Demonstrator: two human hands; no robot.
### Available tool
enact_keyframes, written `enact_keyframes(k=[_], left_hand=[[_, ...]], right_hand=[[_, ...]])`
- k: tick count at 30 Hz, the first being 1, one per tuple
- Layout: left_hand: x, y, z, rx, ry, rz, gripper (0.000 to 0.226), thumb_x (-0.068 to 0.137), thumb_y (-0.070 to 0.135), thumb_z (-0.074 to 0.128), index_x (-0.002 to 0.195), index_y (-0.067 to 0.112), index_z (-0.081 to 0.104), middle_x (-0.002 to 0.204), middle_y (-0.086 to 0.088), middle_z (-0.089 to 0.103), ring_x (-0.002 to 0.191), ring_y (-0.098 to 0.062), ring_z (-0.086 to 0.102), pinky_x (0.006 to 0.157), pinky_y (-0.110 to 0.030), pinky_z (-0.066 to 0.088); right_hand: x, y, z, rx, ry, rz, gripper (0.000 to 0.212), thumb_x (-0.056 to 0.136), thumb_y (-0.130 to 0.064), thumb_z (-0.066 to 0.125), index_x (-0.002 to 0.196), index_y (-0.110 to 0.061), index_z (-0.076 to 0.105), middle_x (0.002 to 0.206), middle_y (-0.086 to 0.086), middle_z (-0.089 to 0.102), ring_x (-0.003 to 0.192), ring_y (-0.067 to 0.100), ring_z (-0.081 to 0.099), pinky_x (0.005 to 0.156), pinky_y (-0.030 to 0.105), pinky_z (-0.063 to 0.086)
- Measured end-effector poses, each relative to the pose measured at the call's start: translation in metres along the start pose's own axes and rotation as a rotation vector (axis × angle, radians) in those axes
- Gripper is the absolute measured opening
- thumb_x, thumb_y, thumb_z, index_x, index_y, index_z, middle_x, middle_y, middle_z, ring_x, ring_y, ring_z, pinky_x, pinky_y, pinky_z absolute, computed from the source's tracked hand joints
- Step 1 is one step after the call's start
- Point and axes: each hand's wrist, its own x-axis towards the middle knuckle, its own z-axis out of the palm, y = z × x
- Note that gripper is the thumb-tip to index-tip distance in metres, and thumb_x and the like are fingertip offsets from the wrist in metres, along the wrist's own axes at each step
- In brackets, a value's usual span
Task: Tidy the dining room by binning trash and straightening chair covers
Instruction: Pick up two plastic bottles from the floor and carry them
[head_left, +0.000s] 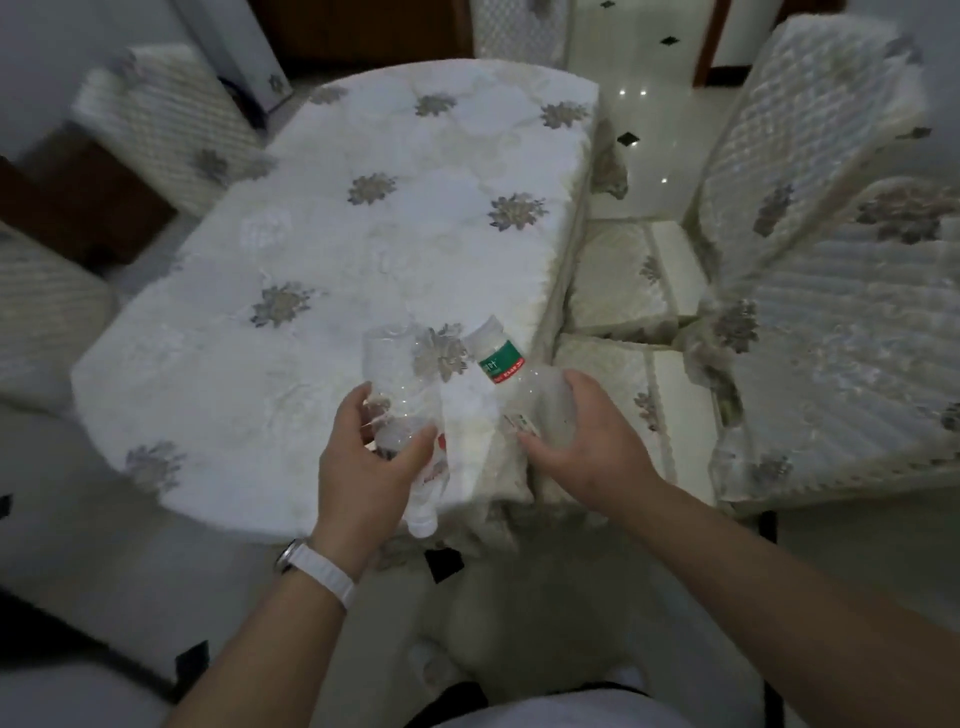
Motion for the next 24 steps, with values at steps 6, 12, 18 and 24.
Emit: enact_keyframes(k=[6, 12, 18, 24], left_hand=[[0.02, -0.056, -0.116, -0.117, 0.108, -0.045, 0.07, 0.078, 0.02, 0.082, 0.137, 0.029, 0.046, 0.115, 0.02, 0.059, 0.094, 0.015, 0.06, 0.077, -0.011, 0.052], [0.031, -0.118, -0.253, -0.155, 0.227, -0.091, 0.078, 0.07, 0.038, 0.084, 0.137, 0.03, 0.045, 0.123, 0.011, 0.063, 0.107, -0.006, 0.065, 0.094, -0.039, 0.055], [0.017, -0.153, -0.356, -0.144, 0.419, -0.099, 0.061, 0.079, 0.019, 0.081, 0.125, 0.039, 0.047, 0.108, 0.029, 0.063, 0.097, 0.01, 0.063, 0.084, -0.017, 0.053], [-0.011, -0.183, -0.42, -0.136, 0.56, -0.172, 0.052, 0.077, 0.022, 0.082, 0.099, 0.055, 0.048, 0.093, 0.042, 0.061, 0.086, 0.012, 0.063, 0.069, -0.007, 0.048]], right_hand=[[0.013, -0.091, 0.106, -0.03, -0.07, -0.107, 0.069, 0.077, -0.05, 0.073, 0.135, -0.033, 0.04, 0.119, -0.017, 0.047, 0.105, 0.006, 0.049, 0.085, 0.031, 0.044], [0.015, -0.196, 0.217, -0.073, -0.188, -0.255, 0.06, 0.077, -0.057, 0.07, 0.126, -0.039, 0.038, 0.11, -0.018, 0.047, 0.09, 0.013, 0.058, 0.073, 0.036, 0.053], [0.004, -0.28, 0.305, -0.082, -0.313, -0.374, 0.06, 0.076, -0.06, 0.068, 0.123, -0.047, 0.033, 0.109, -0.021, 0.047, 0.084, 0.013, 0.063, 0.069, 0.043, 0.059], [-0.008, -0.339, 0.378, -0.105, -0.423, -0.5, 0.063, 0.077, -0.058, 0.069, 0.128, -0.044, 0.035, 0.114, -0.02, 0.047, 0.092, 0.009, 0.059, 0.075, 0.04, 0.06]])
